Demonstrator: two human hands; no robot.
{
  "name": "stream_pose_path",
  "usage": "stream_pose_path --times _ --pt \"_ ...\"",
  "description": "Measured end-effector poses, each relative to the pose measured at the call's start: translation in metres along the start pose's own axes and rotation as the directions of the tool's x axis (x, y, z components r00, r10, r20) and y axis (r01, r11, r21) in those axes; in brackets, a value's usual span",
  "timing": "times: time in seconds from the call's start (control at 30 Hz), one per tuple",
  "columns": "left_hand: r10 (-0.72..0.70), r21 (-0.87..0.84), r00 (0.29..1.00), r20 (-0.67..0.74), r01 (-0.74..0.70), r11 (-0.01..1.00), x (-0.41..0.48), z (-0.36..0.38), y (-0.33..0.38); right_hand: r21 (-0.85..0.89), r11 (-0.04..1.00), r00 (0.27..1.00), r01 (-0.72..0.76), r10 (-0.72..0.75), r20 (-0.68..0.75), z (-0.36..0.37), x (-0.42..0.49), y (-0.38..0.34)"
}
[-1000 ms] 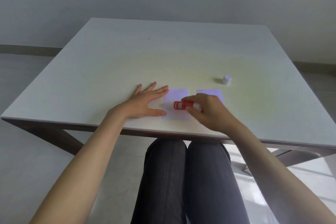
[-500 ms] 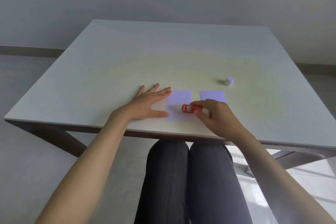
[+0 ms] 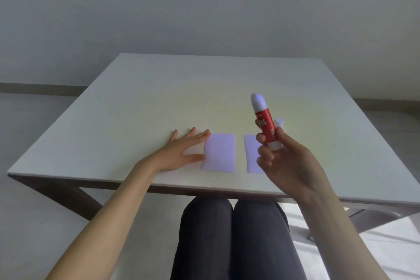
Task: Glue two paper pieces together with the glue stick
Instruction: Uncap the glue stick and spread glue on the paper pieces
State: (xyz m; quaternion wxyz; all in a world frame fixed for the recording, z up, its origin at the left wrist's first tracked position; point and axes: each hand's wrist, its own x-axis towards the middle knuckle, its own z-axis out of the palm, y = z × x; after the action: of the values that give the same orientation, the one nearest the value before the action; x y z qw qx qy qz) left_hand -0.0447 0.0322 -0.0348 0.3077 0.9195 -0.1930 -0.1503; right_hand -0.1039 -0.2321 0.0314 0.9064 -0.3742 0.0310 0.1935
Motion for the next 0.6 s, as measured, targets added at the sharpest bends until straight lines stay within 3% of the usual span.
stream_pose_path --times 0.07,0.2,0.4,0.5,0.6 --pt "-0.035 -0.193 0.993 -0.109 0.013 0.981 -0.003 -0.003 0.008 0.122 0.992 0.998 -0.029 0.023 0.053 0.004 -0.004 0.011" --pt "-0.08 -0.505 0.936 -0.342 -0.111 0.856 -0.013 -0.001 0.048 0.107 0.991 0.997 -0.075 0.075 0.0 0.01 -0.005 0.048" --pt "-0.157 -0.57 0.879 -0.449 -0.147 0.809 -0.022 0.024 0.082 0.078 0.994 0.996 -0.083 0.086 -0.031 0.015 -0.004 0.082" --pt "-0.202 -0.584 0.825 -0.527 -0.179 0.792 -0.022 0.017 0.085 -0.227 0.974 0.997 -0.016 -0.002 -0.082 0.014 -0.009 0.078" --pt "-0.246 -0.486 0.692 -0.679 -0.173 0.856 -0.009 -0.013 0.077 -0.579 0.814 0.98 0.036 -0.143 -0.14 0.008 -0.015 0.071"
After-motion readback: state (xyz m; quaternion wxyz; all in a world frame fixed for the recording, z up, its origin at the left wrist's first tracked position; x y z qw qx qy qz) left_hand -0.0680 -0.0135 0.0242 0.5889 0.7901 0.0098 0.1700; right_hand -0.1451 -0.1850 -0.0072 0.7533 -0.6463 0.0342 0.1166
